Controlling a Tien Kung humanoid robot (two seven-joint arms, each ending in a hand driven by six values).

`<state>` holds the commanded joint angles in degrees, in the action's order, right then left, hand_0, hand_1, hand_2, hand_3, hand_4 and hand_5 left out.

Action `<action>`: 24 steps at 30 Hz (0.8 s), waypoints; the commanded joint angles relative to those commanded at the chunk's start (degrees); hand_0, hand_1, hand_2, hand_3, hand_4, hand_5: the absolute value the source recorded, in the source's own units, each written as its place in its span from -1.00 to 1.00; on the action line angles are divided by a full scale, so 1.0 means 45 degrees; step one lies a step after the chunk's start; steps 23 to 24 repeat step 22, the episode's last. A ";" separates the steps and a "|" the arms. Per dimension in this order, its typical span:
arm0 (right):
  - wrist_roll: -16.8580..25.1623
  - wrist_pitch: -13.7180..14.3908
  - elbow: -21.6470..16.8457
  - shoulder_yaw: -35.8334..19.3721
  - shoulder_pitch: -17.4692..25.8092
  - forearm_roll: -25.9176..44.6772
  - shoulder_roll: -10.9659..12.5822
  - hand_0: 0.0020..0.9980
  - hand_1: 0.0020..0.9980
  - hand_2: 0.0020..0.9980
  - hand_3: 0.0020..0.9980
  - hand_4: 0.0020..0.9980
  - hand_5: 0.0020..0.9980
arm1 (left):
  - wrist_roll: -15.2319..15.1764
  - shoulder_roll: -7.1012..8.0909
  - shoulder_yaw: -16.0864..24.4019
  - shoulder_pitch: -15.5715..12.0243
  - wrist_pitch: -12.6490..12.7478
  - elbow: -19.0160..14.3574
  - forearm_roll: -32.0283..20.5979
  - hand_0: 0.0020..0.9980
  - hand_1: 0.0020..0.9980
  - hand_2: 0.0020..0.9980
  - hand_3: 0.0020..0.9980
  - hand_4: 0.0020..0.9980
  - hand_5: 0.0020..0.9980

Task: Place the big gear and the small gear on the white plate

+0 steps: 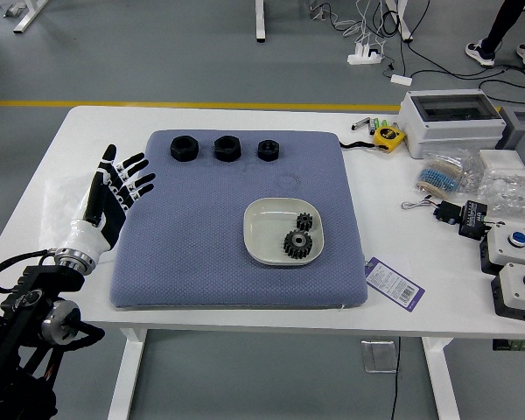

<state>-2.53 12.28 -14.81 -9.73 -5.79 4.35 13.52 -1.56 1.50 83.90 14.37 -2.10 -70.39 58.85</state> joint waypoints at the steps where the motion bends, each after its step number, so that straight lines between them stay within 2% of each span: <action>1: -0.0001 0.0000 0.0001 -0.0004 0.0000 -0.0005 0.0000 0.37 0.31 0.48 0.20 0.62 0.45 | -0.0001 0.0000 0.0004 0.0000 0.0001 -0.0008 0.0009 0.66 0.62 0.79 0.63 0.77 1.00; 13: 0.0009 0.0028 0.0001 -0.0012 -0.0072 -0.0004 0.0007 0.37 0.31 0.48 0.20 0.62 0.45 | -0.0152 -0.0033 0.0498 -0.0135 0.0056 -0.0337 0.0219 0.66 0.63 0.79 0.63 0.77 1.00; 24: -0.0016 0.0019 0.0002 -0.0046 -0.0061 -0.0101 0.0006 0.37 0.31 0.48 0.20 0.61 0.45 | -0.0146 -0.0032 0.0590 -0.0251 0.0064 -0.0471 0.0305 0.66 0.63 0.79 0.63 0.78 1.00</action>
